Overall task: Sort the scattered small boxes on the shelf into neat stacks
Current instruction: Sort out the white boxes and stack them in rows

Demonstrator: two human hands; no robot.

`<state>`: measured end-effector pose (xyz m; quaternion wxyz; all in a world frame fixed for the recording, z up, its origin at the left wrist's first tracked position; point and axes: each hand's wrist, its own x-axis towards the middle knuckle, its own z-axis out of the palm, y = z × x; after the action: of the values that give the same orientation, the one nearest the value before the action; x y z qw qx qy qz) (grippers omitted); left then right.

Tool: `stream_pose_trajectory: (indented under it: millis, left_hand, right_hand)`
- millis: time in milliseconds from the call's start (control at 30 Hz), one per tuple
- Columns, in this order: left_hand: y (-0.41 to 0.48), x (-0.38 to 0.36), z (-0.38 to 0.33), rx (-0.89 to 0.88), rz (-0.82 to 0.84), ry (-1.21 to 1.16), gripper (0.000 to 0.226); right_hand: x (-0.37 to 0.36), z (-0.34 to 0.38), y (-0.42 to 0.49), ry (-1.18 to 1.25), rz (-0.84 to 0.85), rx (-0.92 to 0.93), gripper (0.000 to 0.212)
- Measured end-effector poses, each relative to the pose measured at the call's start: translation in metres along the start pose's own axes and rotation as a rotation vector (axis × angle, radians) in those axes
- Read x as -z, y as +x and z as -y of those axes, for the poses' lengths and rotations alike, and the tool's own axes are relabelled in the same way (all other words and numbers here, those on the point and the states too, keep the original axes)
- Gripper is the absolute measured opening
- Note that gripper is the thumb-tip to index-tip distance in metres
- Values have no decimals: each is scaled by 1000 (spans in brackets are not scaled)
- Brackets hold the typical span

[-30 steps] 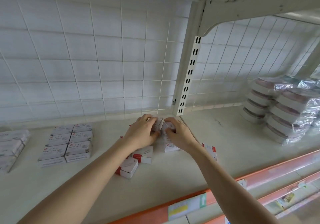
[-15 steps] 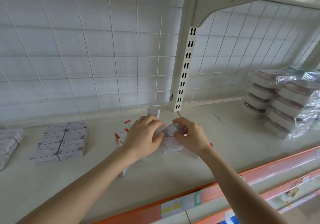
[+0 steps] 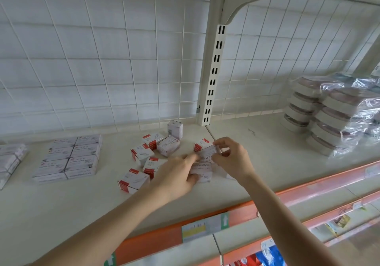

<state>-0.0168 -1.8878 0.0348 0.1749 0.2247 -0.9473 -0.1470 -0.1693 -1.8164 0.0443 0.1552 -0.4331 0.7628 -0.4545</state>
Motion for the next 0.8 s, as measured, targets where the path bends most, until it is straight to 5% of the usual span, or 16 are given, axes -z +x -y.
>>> stream_pose_trajectory:
  millis: [300, 600, 800]
  left_hand:
    - [-37, 9, -1, 126, -72, -192, 35]
    - [-72, 12, 4, 192, -129, -123, 30]
    - [-83, 18, -2, 265, -18, -71, 62]
  right_hand:
    - [1, 4, -20, 88, 42, 13, 31]
    - [-11, 1, -46, 140, 123, -60, 27]
    - [-11, 2, -48, -129, 136, 22, 32]
